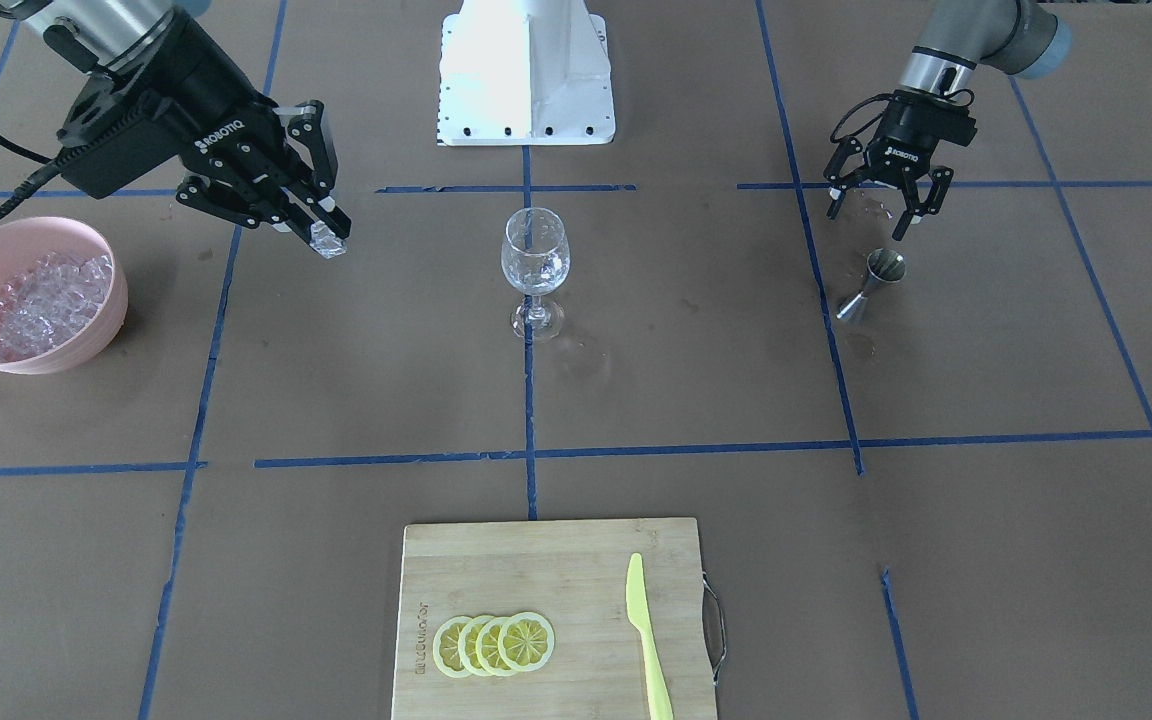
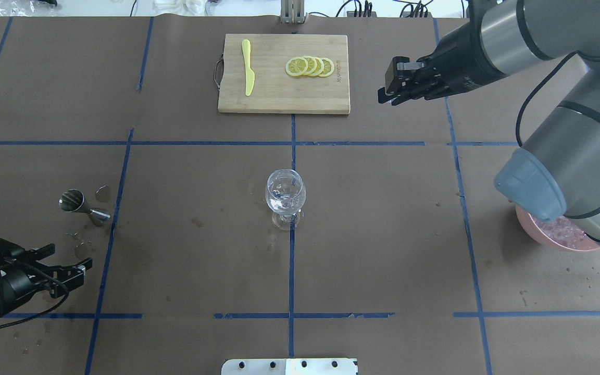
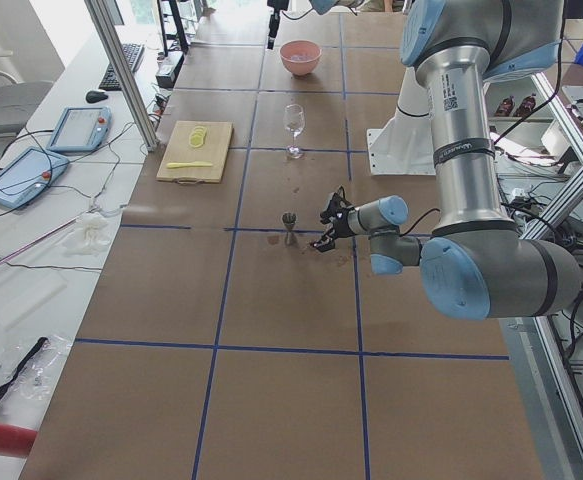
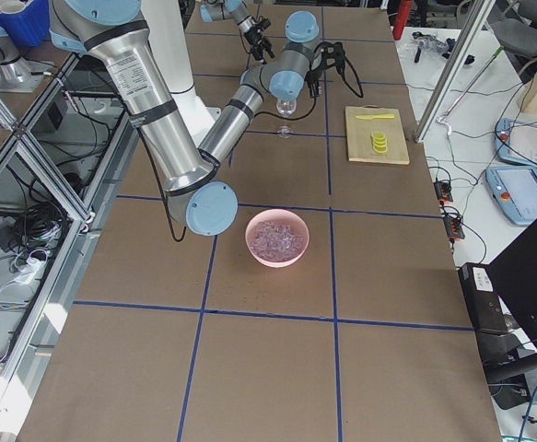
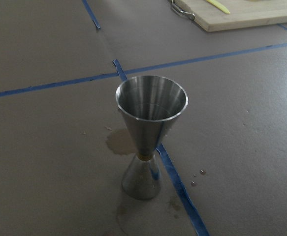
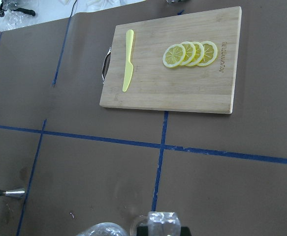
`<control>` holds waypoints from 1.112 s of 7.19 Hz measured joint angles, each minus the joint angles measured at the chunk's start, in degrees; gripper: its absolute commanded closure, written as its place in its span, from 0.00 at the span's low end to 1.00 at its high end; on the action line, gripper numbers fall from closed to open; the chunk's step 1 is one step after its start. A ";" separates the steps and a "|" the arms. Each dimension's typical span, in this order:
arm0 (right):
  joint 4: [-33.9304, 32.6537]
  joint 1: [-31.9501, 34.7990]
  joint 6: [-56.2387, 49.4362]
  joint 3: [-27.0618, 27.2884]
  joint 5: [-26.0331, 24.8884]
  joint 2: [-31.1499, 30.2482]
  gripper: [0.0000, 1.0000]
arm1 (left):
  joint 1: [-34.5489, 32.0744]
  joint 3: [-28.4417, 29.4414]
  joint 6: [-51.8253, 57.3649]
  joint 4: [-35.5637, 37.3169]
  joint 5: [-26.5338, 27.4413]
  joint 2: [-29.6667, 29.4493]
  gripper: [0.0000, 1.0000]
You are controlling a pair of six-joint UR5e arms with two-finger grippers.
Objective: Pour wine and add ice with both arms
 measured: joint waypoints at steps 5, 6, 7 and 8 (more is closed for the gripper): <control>-2.05 -13.55 3.57 -4.02 -12.29 7.84 1.00 | -7.27 -17.00 -5.92 29.43 -17.68 -1.07 0.00; -2.06 -15.81 3.84 -4.68 -14.05 8.74 1.00 | -11.04 -17.81 -5.64 33.45 -22.40 -3.13 0.00; -2.28 -17.52 3.93 -6.11 -15.39 10.14 1.00 | -14.12 -18.39 -5.27 36.67 -26.03 -5.02 0.00; -3.05 -18.71 3.96 -7.35 -16.17 11.40 1.00 | -17.51 -19.28 -3.29 38.72 -29.11 -6.13 0.00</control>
